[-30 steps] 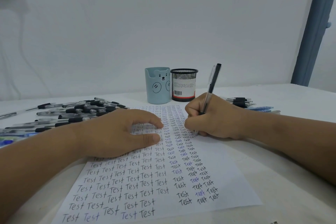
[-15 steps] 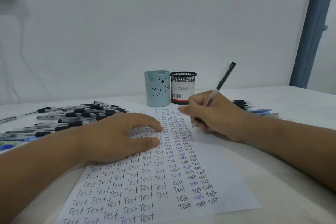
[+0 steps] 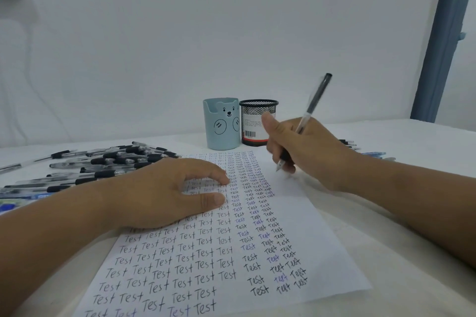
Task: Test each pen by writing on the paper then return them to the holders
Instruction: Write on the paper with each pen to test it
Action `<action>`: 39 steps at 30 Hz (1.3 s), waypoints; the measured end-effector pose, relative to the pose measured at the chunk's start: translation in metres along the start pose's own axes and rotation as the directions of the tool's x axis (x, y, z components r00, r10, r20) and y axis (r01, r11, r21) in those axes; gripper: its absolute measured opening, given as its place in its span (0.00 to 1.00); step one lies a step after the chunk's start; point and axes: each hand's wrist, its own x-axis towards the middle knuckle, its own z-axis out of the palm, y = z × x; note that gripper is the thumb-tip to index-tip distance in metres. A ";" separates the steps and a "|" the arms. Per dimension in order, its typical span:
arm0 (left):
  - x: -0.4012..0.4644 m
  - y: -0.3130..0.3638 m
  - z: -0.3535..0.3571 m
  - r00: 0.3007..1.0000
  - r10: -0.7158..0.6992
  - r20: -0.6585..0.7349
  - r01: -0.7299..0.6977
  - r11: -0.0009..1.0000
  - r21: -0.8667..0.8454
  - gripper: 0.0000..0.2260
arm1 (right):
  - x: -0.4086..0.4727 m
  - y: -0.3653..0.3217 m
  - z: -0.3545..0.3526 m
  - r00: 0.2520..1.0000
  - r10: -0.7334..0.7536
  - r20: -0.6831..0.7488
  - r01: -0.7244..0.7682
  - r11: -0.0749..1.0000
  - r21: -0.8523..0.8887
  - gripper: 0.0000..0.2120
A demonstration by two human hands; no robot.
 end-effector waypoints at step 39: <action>0.000 -0.003 0.001 0.999 0.029 -0.023 -0.029 1.000 0.007 0.21 | 0.007 0.010 -0.018 0.966 -0.174 0.193 0.248 0.838 -0.485 0.05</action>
